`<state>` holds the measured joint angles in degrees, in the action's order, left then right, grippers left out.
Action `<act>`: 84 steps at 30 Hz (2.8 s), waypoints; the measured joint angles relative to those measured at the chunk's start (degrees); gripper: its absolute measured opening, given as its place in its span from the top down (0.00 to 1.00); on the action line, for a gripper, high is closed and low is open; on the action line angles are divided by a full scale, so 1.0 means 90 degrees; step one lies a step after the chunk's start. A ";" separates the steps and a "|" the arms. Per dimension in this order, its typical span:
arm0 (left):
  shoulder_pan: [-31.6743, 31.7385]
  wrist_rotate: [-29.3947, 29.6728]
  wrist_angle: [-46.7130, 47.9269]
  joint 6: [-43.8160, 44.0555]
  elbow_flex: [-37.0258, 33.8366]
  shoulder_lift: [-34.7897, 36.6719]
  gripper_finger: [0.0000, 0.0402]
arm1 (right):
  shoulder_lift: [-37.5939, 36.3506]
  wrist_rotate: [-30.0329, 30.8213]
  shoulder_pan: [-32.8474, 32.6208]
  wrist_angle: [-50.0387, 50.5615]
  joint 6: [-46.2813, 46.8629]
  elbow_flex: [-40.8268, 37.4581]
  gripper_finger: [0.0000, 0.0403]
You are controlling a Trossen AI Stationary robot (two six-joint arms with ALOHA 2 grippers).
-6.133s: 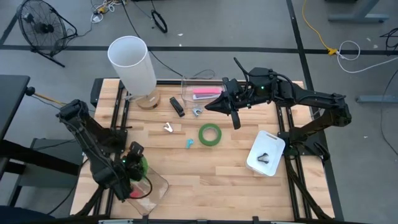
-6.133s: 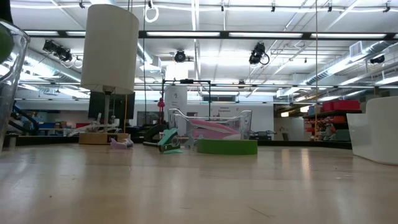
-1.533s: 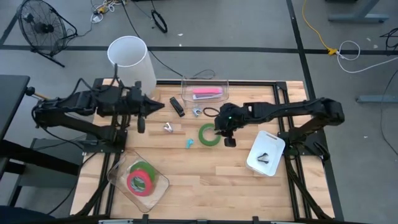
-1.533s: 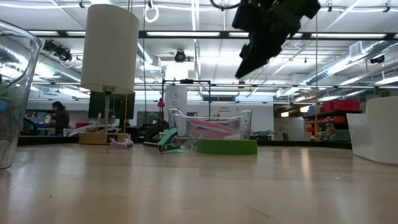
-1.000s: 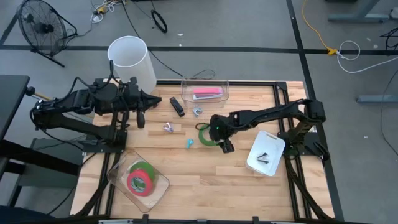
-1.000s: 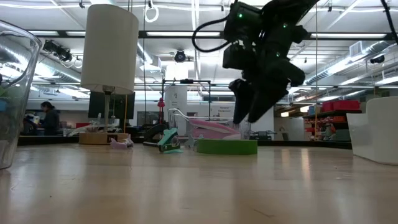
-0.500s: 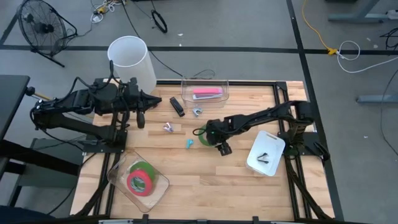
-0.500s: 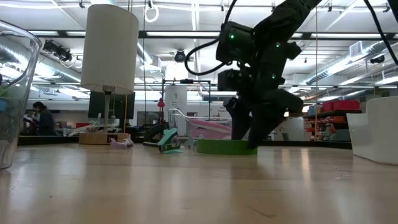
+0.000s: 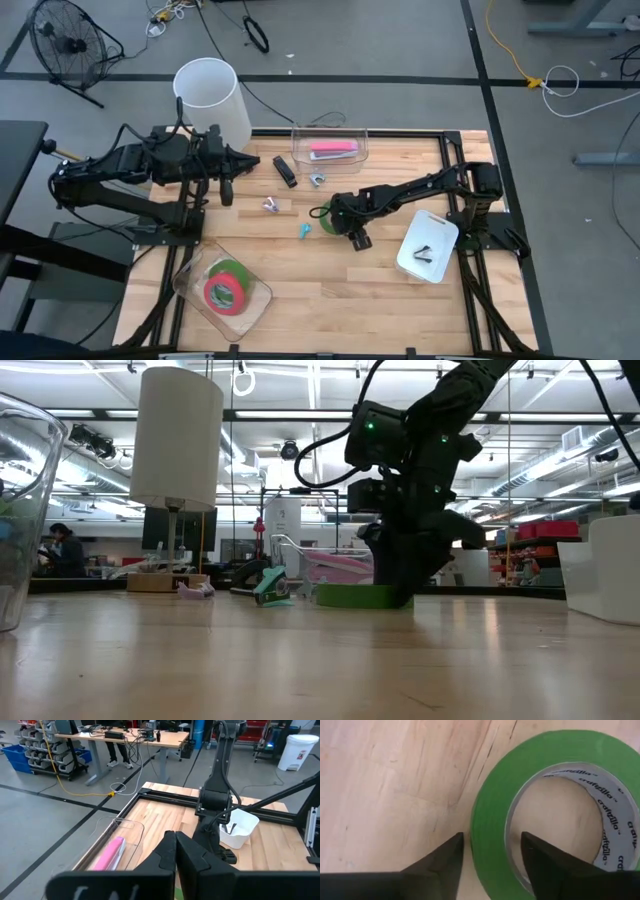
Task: Pick and place Stapler, Stapler remover, tape
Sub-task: Put the green tape into the bottom transparent bin
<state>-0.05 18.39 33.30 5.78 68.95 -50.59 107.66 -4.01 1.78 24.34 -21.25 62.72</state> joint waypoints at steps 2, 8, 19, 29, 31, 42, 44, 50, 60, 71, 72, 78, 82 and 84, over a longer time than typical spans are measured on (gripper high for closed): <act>0.0000 0.0000 0.0000 0.0002 0.0000 0.0000 0.98 | 0.0000 0.0002 0.0000 0.0005 0.0000 0.0000 0.59; 0.0000 0.0000 -0.0002 0.0002 0.0000 0.0000 0.98 | -0.0007 -0.0008 -0.0002 0.0065 0.0024 0.0002 0.78; 0.0000 0.0000 -0.0002 0.0004 0.0000 0.0000 0.99 | -0.0012 -0.0136 -0.0001 0.0152 0.0244 0.0014 0.82; 0.0000 -0.0001 -0.0015 0.0007 0.0000 -0.0002 0.98 | -0.0161 -0.0331 -0.0005 0.0482 0.0814 0.0535 0.82; 0.0000 0.0000 -0.0024 0.0007 0.0000 -0.0002 0.98 | -0.0239 -0.0341 -0.0005 0.0574 0.0876 0.0746 0.82; 0.0000 -0.0016 -0.0053 0.0007 0.0000 0.0000 0.97 | -0.0607 -0.0351 -0.0014 0.1031 0.0993 0.2220 0.82; -0.0001 -0.0022 -0.0065 0.0007 0.0000 -0.0002 0.97 | -0.0692 -0.0486 -0.0015 0.1076 0.1004 0.2463 0.82; -0.0002 -0.0020 -0.0270 0.0007 -0.0002 0.0005 0.97 | -0.0981 -0.0962 -0.0017 0.1098 0.1497 0.3084 0.82; -0.0002 -0.0022 -0.1015 -0.0087 -0.0002 0.0007 0.97 | -0.1578 -0.1136 -0.0019 0.0620 0.2196 0.3678 0.82; -0.0002 0.0002 -0.1791 -0.0189 -0.0002 -0.0005 0.97 | -0.2299 -0.1511 -0.0019 -0.1816 0.3293 0.3689 0.82; -0.0002 0.0002 -0.1899 -0.0241 -0.0002 -0.0005 0.97 | -0.2334 -0.1513 -0.0019 -0.2079 0.3364 0.3691 0.82; -0.0002 0.0472 -0.2308 -0.0273 -0.0005 -0.0107 0.94 | -0.2438 -0.1614 -0.0019 -0.3446 0.3776 0.3691 0.82; 0.0000 0.0503 -0.2518 -0.0265 0.0000 -0.0282 0.84 | -0.2450 -0.1674 -0.0019 -0.3971 0.3892 0.3691 0.82; -0.0002 0.0490 -0.2646 -0.0225 -0.0002 -0.0431 0.78 | -0.2450 -0.1668 -0.0018 -0.3981 0.3965 0.3691 0.82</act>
<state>-0.07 22.80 9.49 3.76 68.93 -54.46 85.60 -19.01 1.62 -11.49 14.43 95.94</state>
